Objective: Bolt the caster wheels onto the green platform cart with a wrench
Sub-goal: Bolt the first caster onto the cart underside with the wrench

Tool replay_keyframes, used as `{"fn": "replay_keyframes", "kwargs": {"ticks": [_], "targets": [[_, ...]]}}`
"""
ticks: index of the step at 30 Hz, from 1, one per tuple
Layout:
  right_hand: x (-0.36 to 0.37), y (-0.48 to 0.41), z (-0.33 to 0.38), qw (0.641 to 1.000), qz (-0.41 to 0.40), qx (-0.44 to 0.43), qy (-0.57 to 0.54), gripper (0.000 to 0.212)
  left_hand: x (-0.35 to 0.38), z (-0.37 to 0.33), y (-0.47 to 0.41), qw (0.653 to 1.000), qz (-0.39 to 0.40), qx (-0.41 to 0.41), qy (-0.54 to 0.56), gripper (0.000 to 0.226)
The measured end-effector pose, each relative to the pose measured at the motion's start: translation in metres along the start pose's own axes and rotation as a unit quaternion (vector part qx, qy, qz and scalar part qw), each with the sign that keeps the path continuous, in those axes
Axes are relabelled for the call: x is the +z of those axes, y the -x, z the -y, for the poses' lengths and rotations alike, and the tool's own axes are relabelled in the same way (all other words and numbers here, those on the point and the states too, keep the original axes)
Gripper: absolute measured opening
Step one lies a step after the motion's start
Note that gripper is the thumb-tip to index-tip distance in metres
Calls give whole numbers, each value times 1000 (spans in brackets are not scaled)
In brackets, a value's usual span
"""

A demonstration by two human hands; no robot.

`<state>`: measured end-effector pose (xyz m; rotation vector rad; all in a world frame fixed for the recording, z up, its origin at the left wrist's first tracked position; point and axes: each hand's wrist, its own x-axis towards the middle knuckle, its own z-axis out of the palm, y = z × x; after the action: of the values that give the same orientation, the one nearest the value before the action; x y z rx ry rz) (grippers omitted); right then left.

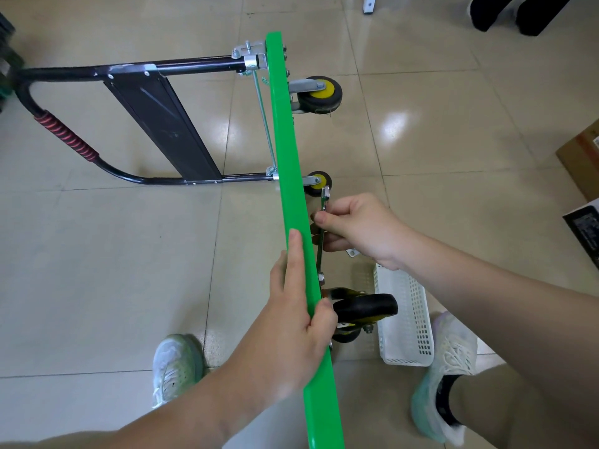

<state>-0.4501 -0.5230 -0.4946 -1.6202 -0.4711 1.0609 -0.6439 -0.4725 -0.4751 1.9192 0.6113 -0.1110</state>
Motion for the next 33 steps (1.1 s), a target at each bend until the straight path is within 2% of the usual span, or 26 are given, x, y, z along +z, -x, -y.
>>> {"fn": "replay_keyframes", "kwargs": {"ticks": [10,14,19,33], "targets": [[6,45,-14,995,-58,-82,12,24,4,-1,-1,1000,-19,1,-7,90],[11,59,-19,992,-67,-104,10,39,7,-1,-2,1000,-31,0,-3,90],[16,78,-27,988,-69,-140,17,42,10,2,-2,999,-44,2,3,89],[4,79,-15,980,-95,-173,-1,29,8,2,-3,999,-37,7,-5,90]]}}
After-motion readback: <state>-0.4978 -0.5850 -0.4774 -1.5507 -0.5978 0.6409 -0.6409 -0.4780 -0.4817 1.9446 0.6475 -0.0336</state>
